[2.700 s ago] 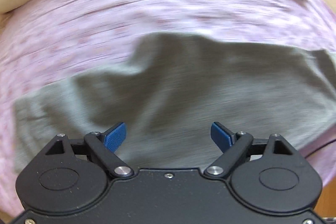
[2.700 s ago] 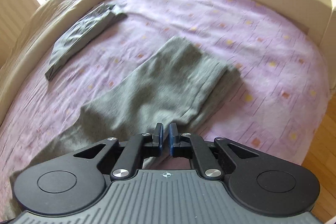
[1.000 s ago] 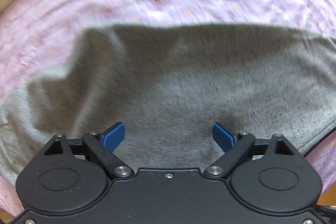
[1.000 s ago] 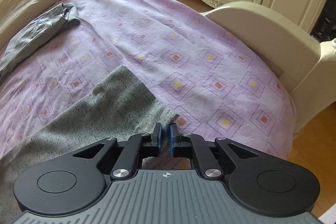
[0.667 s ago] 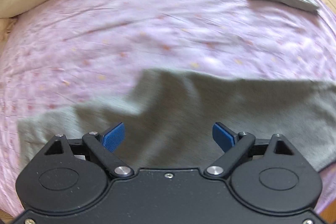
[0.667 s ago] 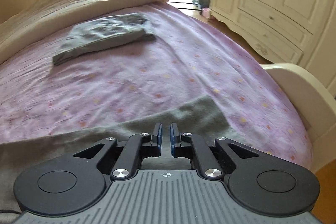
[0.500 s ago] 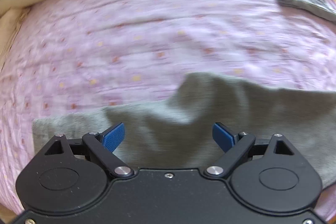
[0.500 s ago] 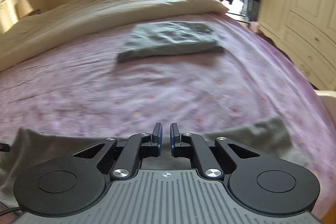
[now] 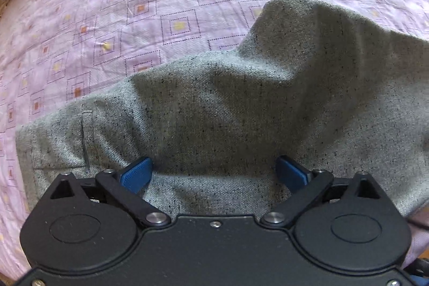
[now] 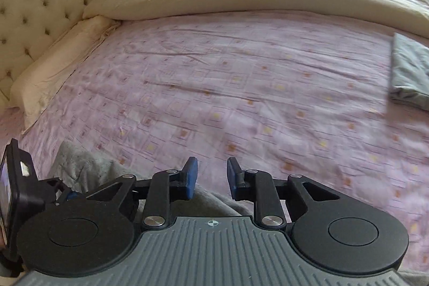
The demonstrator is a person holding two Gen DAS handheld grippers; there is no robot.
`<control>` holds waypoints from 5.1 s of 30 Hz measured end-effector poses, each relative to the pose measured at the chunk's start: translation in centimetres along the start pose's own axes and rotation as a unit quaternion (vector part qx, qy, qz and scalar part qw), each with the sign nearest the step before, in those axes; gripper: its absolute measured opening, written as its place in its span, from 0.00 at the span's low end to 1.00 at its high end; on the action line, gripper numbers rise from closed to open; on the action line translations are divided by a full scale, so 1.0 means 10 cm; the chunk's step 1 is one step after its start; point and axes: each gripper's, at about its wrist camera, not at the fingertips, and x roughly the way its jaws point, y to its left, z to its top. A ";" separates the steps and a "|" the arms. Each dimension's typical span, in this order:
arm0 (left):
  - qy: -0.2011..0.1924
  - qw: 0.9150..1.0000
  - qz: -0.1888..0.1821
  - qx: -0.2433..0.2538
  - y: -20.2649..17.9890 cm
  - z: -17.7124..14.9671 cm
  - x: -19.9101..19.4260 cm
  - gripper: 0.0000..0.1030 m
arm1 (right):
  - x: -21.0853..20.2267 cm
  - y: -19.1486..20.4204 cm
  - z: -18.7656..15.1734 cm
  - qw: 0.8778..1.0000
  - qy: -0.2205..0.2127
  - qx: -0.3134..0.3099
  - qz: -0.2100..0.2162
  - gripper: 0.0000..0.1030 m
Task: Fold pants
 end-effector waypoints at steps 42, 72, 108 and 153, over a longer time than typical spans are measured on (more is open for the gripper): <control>0.022 0.997 -0.066 0.044 0.23 0.10 -0.04 0.83 | -0.05 0.03 -0.38 0.987 0.093 -0.127 0.014 0.25; -0.039 0.989 -0.076 0.118 0.11 -0.20 -0.04 0.98 | -0.07 0.07 -0.34 0.971 0.150 -0.169 0.081 0.27; -0.004 0.978 -0.203 -0.052 0.34 0.94 -0.15 0.83 | -0.04 0.80 -0.59 0.940 0.165 -0.272 0.123 0.28; 0.031 0.986 -0.106 -0.126 0.93 -0.18 -0.15 0.83 | 0.67 0.17 0.45 0.987 0.109 0.015 0.119 0.02</control>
